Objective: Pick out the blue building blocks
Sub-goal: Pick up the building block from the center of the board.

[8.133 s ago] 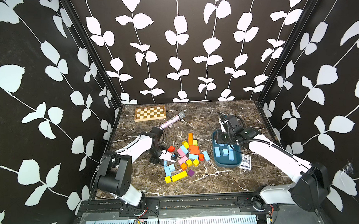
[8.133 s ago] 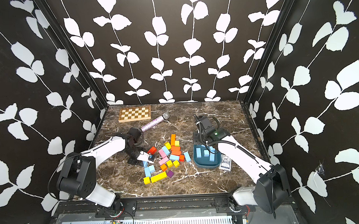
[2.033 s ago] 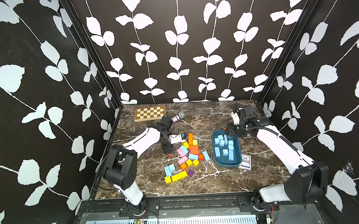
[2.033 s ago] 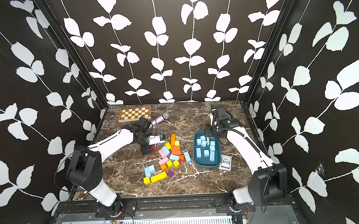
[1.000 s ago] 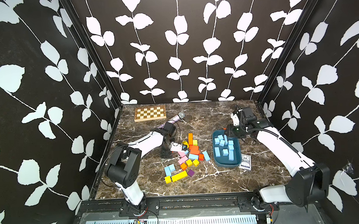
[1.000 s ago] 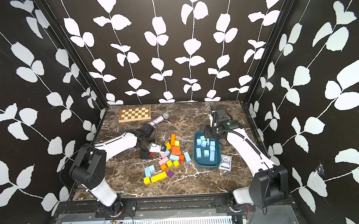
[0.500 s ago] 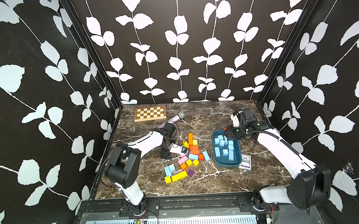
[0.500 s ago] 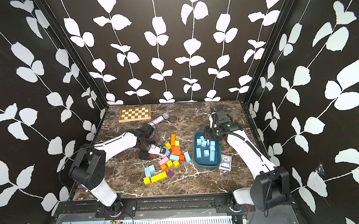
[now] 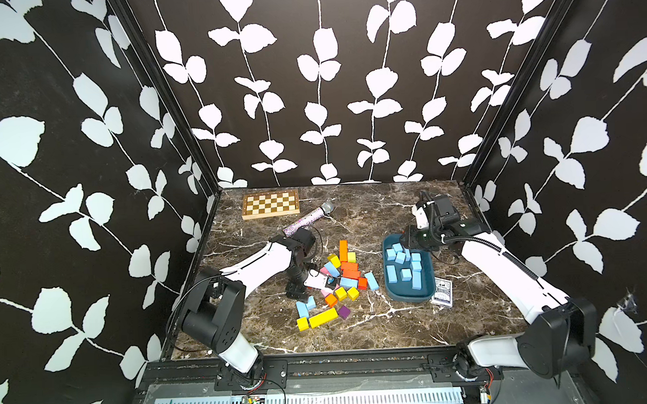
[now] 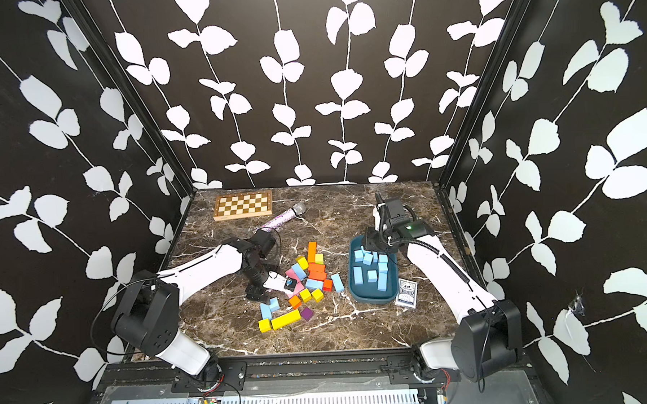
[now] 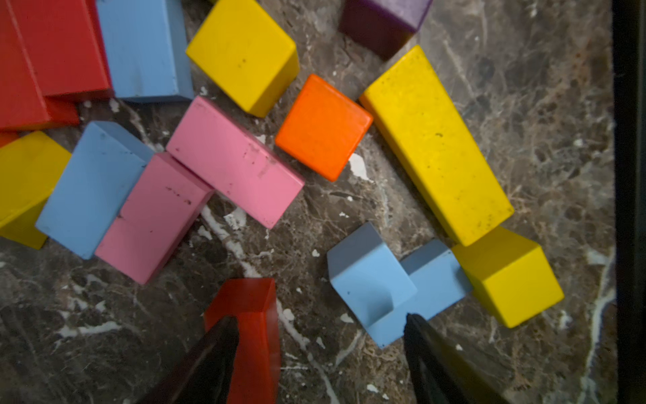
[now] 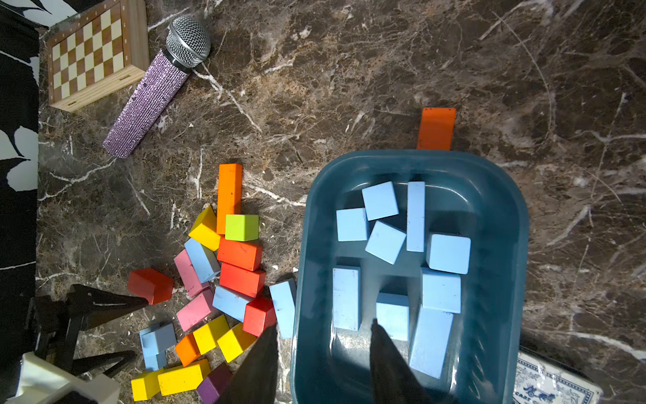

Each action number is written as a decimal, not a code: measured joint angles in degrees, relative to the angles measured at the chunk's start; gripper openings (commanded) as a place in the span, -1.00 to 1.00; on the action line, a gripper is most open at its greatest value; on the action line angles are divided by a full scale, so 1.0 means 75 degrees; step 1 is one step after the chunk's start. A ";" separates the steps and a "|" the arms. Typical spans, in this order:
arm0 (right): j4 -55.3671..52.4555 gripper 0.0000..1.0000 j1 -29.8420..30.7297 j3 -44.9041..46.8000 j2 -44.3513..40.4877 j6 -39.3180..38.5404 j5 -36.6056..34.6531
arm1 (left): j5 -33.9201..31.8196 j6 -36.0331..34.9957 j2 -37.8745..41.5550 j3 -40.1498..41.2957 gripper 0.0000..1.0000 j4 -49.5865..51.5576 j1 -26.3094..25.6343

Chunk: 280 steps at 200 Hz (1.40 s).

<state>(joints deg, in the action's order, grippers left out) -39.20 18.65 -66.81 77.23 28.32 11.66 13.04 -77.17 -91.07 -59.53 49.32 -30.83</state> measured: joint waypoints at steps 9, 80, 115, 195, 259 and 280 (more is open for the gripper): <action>0.0003 -0.16 0.0012 0.0000 0.0000 0.0006 0.0003 | 0.0067 -0.0064 0.0070 -0.0015 0.44 0.0061 0.0000; 0.0157 -0.16 0.0099 0.0009 0.0009 0.0090 0.0029 | 0.0396 -0.1134 0.0268 0.0058 0.36 0.0784 -0.0262; 0.0172 -0.17 0.0117 0.0032 0.0009 0.0108 0.0026 | 0.0321 -0.1434 0.0070 0.0058 0.30 0.0662 -0.0356; 0.0172 -0.16 0.0117 0.0195 0.0009 0.0117 0.0023 | 0.0128 -0.1915 -0.0443 0.0262 0.10 0.0315 -0.0463; 0.0172 -0.16 0.0117 0.0201 0.0009 0.0117 0.0020 | 0.0105 -0.1853 -0.0673 0.0204 -0.22 -0.0003 -0.0472; 0.0172 -0.17 0.0117 0.0204 0.0009 0.0117 0.0026 | 0.0122 -0.1714 -0.0699 0.0152 -0.29 -0.0017 -0.0475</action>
<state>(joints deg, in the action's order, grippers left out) -37.91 19.53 -65.28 77.30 29.19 11.86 13.96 -90.02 -96.31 -58.39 49.19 -34.39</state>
